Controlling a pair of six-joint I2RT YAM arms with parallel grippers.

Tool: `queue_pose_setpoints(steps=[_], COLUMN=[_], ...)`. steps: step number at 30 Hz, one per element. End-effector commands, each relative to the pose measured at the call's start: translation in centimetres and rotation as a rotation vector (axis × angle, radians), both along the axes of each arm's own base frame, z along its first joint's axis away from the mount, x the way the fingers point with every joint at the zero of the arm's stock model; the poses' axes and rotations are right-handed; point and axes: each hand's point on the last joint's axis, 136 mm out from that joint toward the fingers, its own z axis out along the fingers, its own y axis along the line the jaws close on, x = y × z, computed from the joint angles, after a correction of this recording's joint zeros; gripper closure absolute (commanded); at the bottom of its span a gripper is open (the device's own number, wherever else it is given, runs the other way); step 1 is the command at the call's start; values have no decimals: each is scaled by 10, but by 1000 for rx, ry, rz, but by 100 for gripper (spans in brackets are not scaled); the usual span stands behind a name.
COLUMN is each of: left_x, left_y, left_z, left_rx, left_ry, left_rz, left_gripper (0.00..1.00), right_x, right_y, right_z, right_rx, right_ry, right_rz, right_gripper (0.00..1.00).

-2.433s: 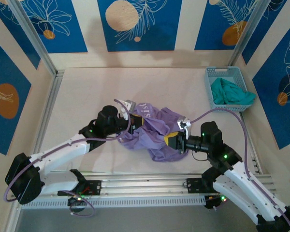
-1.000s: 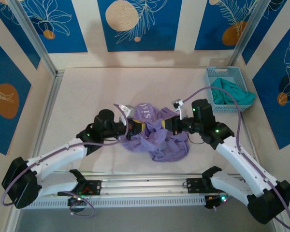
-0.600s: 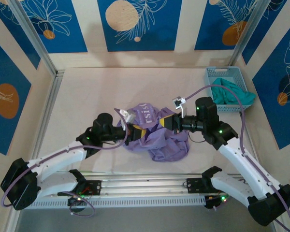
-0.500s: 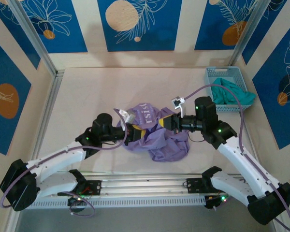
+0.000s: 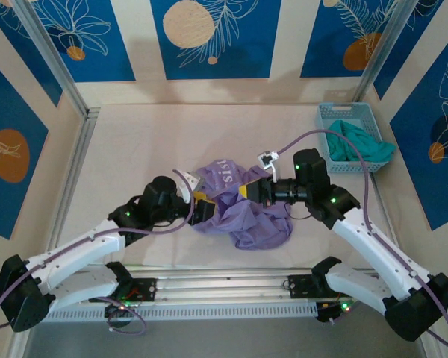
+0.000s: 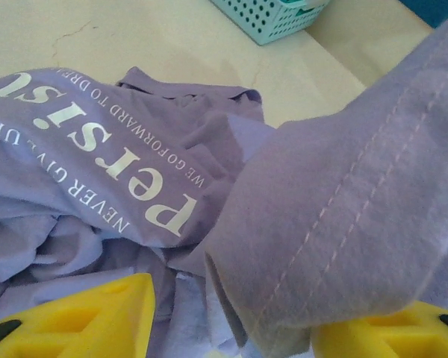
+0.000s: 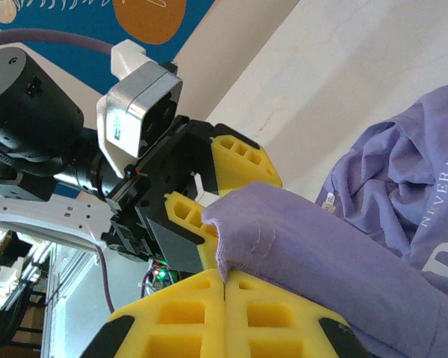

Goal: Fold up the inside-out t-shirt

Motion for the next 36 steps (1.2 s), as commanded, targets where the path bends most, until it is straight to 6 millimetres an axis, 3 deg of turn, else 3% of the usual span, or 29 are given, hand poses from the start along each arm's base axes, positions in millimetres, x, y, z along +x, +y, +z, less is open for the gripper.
queue_pose_setpoints(steps=[1, 6, 12, 17, 26, 31, 36], left_x=[8, -5, -31, -24, -14, -10, -19], left_y=[16, 39, 13, -2, -13, -17, -18], left_z=[0, 3, 9, 7, -2, 8, 21], left_rx=[119, 194, 110, 124, 150, 121, 63], left_ry=[-13, -1, 41, 17, 2, -33, -20], left_rz=[104, 188, 50, 25, 22, 25, -10], left_gripper=[44, 43, 58, 66, 66, 84, 100], right_x=[5, 12, 16, 16, 15, 15, 19], right_y=[2, 2, 8, 10, 8, 6, -3], right_z=[9, 7, 7, 6, 8, 2, 3], right_rx=[-2, -35, -44, -51, -57, -75, -134], right_ry=[-32, -54, -61, -64, -73, -76, -146], right_rz=[-41, -107, -109, -103, -102, -108, -140], right_gripper=[100, 100, 100, 100, 100, 100, 100])
